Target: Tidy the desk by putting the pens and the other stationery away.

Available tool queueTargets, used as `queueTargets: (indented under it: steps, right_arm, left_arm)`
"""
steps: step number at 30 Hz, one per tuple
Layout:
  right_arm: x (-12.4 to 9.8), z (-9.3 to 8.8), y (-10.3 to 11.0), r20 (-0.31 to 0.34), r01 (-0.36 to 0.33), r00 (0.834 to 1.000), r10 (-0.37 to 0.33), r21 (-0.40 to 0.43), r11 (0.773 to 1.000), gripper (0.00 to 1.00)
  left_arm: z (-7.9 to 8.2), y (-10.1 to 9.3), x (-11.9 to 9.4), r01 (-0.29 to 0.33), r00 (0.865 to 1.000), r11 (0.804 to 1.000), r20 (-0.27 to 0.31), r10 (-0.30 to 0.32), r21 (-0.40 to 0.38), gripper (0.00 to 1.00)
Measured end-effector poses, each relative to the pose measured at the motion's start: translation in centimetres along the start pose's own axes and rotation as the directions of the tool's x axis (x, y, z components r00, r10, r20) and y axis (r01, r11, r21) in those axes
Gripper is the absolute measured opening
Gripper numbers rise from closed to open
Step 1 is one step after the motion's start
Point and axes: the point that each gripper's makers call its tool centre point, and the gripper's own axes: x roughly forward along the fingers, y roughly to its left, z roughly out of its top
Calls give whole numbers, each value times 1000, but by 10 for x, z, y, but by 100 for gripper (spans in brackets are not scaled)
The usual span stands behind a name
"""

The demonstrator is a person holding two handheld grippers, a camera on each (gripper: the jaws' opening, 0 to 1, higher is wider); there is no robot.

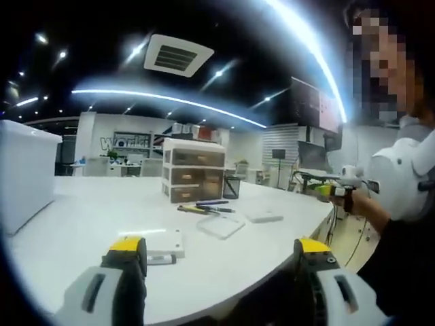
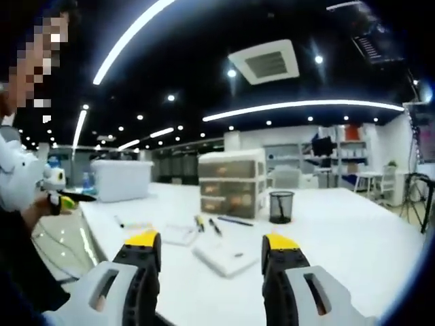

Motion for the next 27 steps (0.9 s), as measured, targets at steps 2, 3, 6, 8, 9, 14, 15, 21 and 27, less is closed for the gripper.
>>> queueTargets:
  steps: [2,3,6,8,9,14,15,21,27]
  right_arm:
    - [2,0,0,-11,-9,1000,9,3,1000,56]
    - [3,1,-1,-13,-12,1000,12,5,1000,56]
    - [7,5,-1,-18,-20,1000,20,0,1000,56]
    - [10,7,-2,-18,-23,1000,23,-9,1000,55]
    - [12,8,-3,-17,-25,1000,24,-10,1000,55]
    - [23,7,-4,-32,-40,999,39,-17,999,54]
    - [26,6,-3,-39,-46,998,45,-23,999,54]
    - [47,-4,1,-105,-90,991,86,-37,995,53]
    - [70,-12,3,-207,-137,971,119,-77,987,52]
  left_arm:
    - [0,0,0,-1,1000,1000,1,1,-3,88]
    - [-1,0,0,-1,1000,1000,1,1,-4,88]
    - [-2,1,0,1,1000,1000,1,-1,-7,88]
    - [-2,1,1,3,1000,1000,1,-3,-8,88]
    - [-2,1,1,3,1000,1000,0,-3,-9,88]
    - [-4,1,1,6,1000,1000,-6,-6,-8,88]
    - [-4,1,1,7,1000,1000,-7,-7,-7,88]
    - [-7,2,1,6,1000,1000,-15,-6,-7,88]
    - [-8,4,-1,3,1000,1000,-17,-3,-8,88]
